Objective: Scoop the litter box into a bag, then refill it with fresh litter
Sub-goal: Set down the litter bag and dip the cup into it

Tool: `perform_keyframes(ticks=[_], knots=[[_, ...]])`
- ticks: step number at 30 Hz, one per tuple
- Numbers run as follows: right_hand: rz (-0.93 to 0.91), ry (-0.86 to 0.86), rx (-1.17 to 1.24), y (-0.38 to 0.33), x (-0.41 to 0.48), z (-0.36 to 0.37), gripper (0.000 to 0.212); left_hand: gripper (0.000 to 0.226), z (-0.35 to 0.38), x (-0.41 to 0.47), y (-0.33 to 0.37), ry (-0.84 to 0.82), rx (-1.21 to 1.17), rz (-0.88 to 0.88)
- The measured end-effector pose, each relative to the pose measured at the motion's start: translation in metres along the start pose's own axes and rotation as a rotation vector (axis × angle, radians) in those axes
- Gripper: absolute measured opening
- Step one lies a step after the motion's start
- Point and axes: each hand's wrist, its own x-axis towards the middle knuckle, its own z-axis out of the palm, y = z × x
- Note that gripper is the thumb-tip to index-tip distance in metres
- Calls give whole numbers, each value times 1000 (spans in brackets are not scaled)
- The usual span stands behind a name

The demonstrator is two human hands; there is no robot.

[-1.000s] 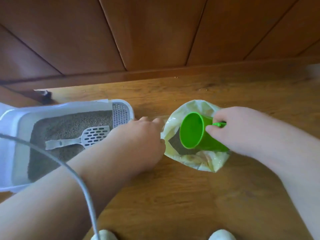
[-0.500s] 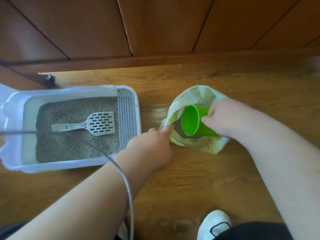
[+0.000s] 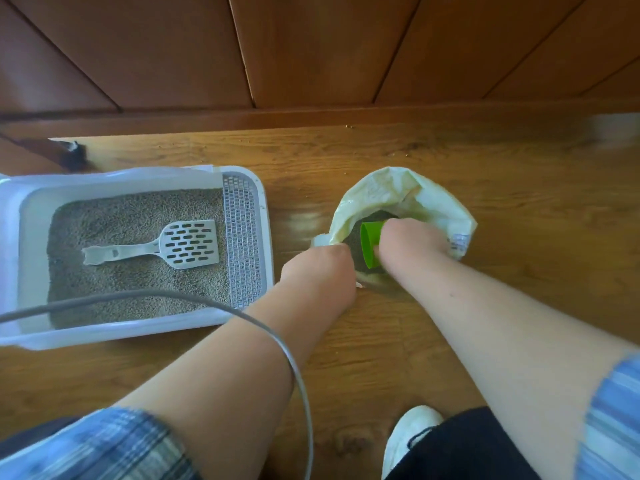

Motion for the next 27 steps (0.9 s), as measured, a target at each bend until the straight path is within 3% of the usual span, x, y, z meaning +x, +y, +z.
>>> perform_keyframes(ticks=[6,10,18,22,25,27], knots=[[36,52,62,-3,18,14,29,31,-7,-12,-1,-1,68,-35],[13,21,143,-14,21,27,25,31,-5,-19,-3,-11,-7,-39],[-104,-168,194,-19,19,44,20,36,5,-31,-18,7,-53,42],[-253,-316,180,-32,18,47,16,40,4,-35,-16,6,-57,71],[-299,-275,218,-35,18,44,4,47,-2,-36,-10,13,-47,67],[-273,-260,358,-29,19,37,9,53,-8,-35,-8,10,-66,64]])
